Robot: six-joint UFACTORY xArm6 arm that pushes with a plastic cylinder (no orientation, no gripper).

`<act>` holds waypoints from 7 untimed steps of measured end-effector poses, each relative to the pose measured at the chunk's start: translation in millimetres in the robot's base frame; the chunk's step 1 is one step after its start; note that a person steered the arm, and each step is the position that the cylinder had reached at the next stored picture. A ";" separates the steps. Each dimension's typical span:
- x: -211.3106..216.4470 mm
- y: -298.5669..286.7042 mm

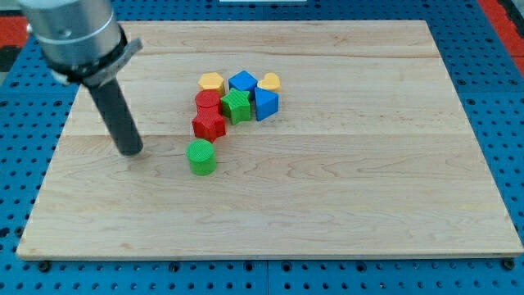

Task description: Move green circle to the center

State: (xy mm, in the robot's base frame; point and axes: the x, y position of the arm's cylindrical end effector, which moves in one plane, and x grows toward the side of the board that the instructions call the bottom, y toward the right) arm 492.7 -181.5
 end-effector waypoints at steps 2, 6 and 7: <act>12.6 61.4; -2.5 224.5; -42.5 195.9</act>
State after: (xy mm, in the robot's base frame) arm 450.2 14.4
